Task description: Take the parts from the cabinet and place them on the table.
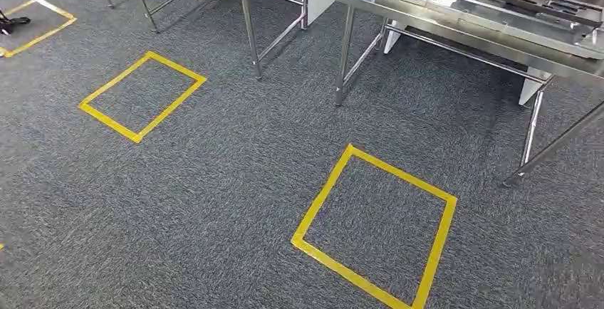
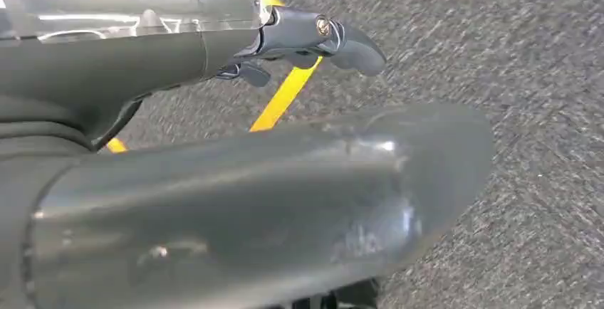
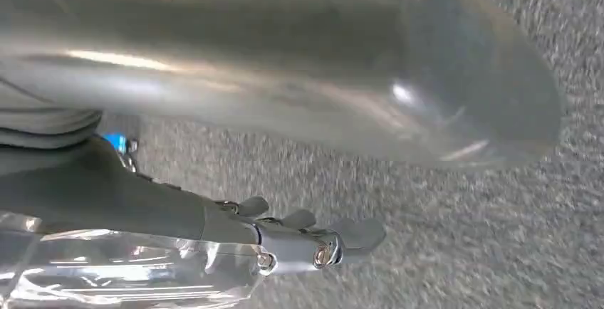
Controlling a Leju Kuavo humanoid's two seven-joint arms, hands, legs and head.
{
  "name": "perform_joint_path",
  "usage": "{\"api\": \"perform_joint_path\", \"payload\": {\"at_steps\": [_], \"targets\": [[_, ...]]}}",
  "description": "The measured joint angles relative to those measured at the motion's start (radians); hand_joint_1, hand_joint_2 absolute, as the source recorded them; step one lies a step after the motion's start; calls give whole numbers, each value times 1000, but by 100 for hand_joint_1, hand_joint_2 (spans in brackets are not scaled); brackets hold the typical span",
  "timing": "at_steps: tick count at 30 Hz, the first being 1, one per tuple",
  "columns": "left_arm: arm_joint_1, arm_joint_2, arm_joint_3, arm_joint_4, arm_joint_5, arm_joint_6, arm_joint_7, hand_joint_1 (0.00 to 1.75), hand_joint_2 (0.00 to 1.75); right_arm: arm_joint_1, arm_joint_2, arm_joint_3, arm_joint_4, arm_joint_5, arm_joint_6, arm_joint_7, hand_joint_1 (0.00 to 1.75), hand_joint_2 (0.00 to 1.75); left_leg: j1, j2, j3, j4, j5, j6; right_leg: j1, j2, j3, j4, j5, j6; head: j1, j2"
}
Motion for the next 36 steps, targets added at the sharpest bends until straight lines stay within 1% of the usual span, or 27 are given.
{"api": "perform_joint_path", "payload": {"at_steps": [1, 2, 4, 5, 6, 8, 9, 10, 14, 15, 16, 17, 19, 20, 21, 22, 23, 24, 25, 26, 29, 30, 31, 32, 34, 35, 36], "targets": [[0, -1, 0, 0, 0, 0, 0, 0, 0, 1, -2, 0, 0, 0, 0, 0, 0, 0, -3, 49, -15, 35, -28, -2, 0, -10, 2, -2, 1, -6, -7, 0], [-2, -2, 0, 0, 0, 0, 0, 0, 0, 4, -2, 0, 1, 0, 0, 0, 0, 0, 0, 79, -53, 112, -72, -6, 3, -26, 2, -1, 0, -10, -12, 0], [-5, -2, 0, 0, 0, 0, 0, 0, 0, 7, -2, 0, 3, 0, 0, 0, 0, 0, 7, 95, -125, 263, -136, -16, 7, -57, 0, 1, -3, -13, -11, 0], [-4, -1, 0, 0, 0, 0, 0, 0, 0, 7, -2, 0, 4, 1, 0, 0, 0, 0, 8, 98, -140, 298, -140, -20, 8, -70, -1, 3, -4, -12, -11, 0], [-3, -1, 0, 0, 0, 0, 0, 0, 0, 6, -2, 0, 5, 2, 1, 1, 0, 0, 11, 102, -131, 284, -121, -23, 7, -82, -1, 5, -6, -11, -12, 0], [-2, 2, 0, 0, -3, 1, -5, 0, 0, 4, -2, 2, 10, 5, 6, -1, 0, 0, 15, 117, -46, 130, -40, -24, 5, -107, 2, 10, -12, -5, -12, 0], [-3, 3, 0, 0, -5, 1, -10, 0, 0, 4, -2, 3, 12, 6, 10, -4, 0, 0, 15, 149, 8, 38, -8, -21, 5, -117, 6, 13, -15, 1, -12, 0], [-7, 3, 0, 0, -6, 1, -13, 0, 0, 4, -2, 6, 12, 7, 14, -8, 0, 0, 9, 179, 23, 6, -21, -15, 11, -126, 7, 15, -19, 7, -12, 0], [-3, 5, 0, 0, -8, 0, -24, 0, 0, -7, -3, 11, 18, 13, 23, -19, 0, 0, 1, 141, 11, 0, -11, 7, 12, -154, 18, 10, -18, 32, -9, 0], [-4, 6, 0, 0, -8, 0, -24, 0, 0, -8, -3, 12, 18, 13, 23, -20, 0, 0, 12, 130, 24, -11, -1, 19, 8, -149, 20, 12, -25, 41, -8, 0], [-4, 5, 0, 0, -8, 1, -25, 0, 0, -6, -4, 12, 19, 15, 23, -21, 0, 0, 11, 121, 21, -14, 3, 24, 4, -92, 10, 42, -55, 43, -2, 0], [-5, 6, 0, 0, -8, 0, -26, 0, 0, -5, -5, 12, 20, 16, 23, -21, 0, 0, 11, 114, 16, -14, 6, 30, 5, -60, -19, 103, -97, 42, 0, 0], [-8, 6, 0, 0, -8, 1, -26, 0, 0, -2, -6, 12, 22, 19, 32, -23, 0, 0, 6, 91, 9, -14, 9, 34, 5, -37, -97, 263, -171, 41, 3, 0], [-8, 8, 0, 0, -8, 1, -24, 0, 0, 0, -7, 13, 25, 21, 35, -23, 0, 0, 4, 77, 8, -12, 10, 35, 5, -35, -122, 311, -179, 40, 3, 0], [-7, 10, 0, 0, -9, 2, -23, 0, 0, -1, -9, 13, 27, 23, 39, -26, 0, 0, 2, 63, 8, -11, 10, 35, 5, -34, -124, 307, -158, 38, 2, 0], [-7, 11, 0, 0, -10, 2, -23, 0, 0, 0, -11, 15, 29, 26, 40, -27, 0, 0, 2, 49, 9, -10, 10, 35, 5, -31, -105, 263, -119, 34, 3, 0], [-7, 12, 0, 0, -10, 2, -22, 0, 0, 0, -13, 16, 30, 30, 42, -30, 0, 0, 1, 36, 10, -7, 9, 34, 5, -24, -71, 187, -71, 30, 3, 0], [-9, 13, 0, 0, -11, 2, -20, 0, 0, -1, -16, 18, 32, 32, 44, -34, 0, 0, 1, 21, 10, -5, 8, 32, 5, -4, -29, 92, -22, 23, 3, 0], [-9, 14, 0, 0, -17, 2, -19, 0, 0, 0, -22, 18, 34, 35, 48, -40, 0, 0, 3, 12, 7, -3, 8, 30, 6, 47, -6, 35, -16, 14, 3, 0], [-14, 16, 0, 0, -21, 2, -18, 0, 0, -1, -26, 19, 38, 38, 50, -47, 0, 0, -3, 1, 2, 6, 6, 21, 6, 53, -5, 21, -19, 17, 2, 0], [-10, 23, -9, 0, -68, 2, -8, 0, 0, -13, -37, 29, 45, 57, 55, -57, 0, 0, 6, -28, -7, -7, 16, -2, 14, 21, -1, 22, -15, 7, 3, 0], [-9, 33, -18, 0, -86, 2, 1, 0, 0, -16, -37, 39, 52, 73, 58, -55, 0, 0, 3, -35, -6, -2, 14, -8, 0, 4, 4, 5, -7, -3, 1, 0], [-8, 33, -27, 2, -101, 2, 6, 0, 0, -16, -42, 47, 53, 86, 58, -50, 0, 0, 0, 23, -14, 19, -2, -9, 3, -8, 10, -2, -5, -9, -1, 0], [-9, 33, -35, 2, -106, 2, 12, 0, 0, -14, -44, 55, 55, 95, 58, -49, 0, 0, 1, 67, -40, 75, -43, -13, 5, -22, 12, -3, -5, -17, -8, 0], [-14, 37, -45, 2, -113, 2, 15, 0, 0, -10, -47, 64, 61, 100, 58, -45, 0, 0, 7, 95, -116, 235, -124, -22, 12, -53, 11, -2, -8, -19, -9, 0], [-14, 38, -49, 2, -113, 2, 16, 0, 0, -10, -48, 67, 63, 101, 58, -43, 0, 0, 8, 99, -142, 291, -141, -26, 13, -68, 9, 0, -9, -20, -9, 0], [-11, 39, -54, 2, -114, 2, 17, 0, 0, -11, -49, 70, 64, 101, 58, -43, 0, 0, 10, 102, -147, 303, -134, -28, 13, -81, 10, 1, -11, -18, -10, 0]]}}
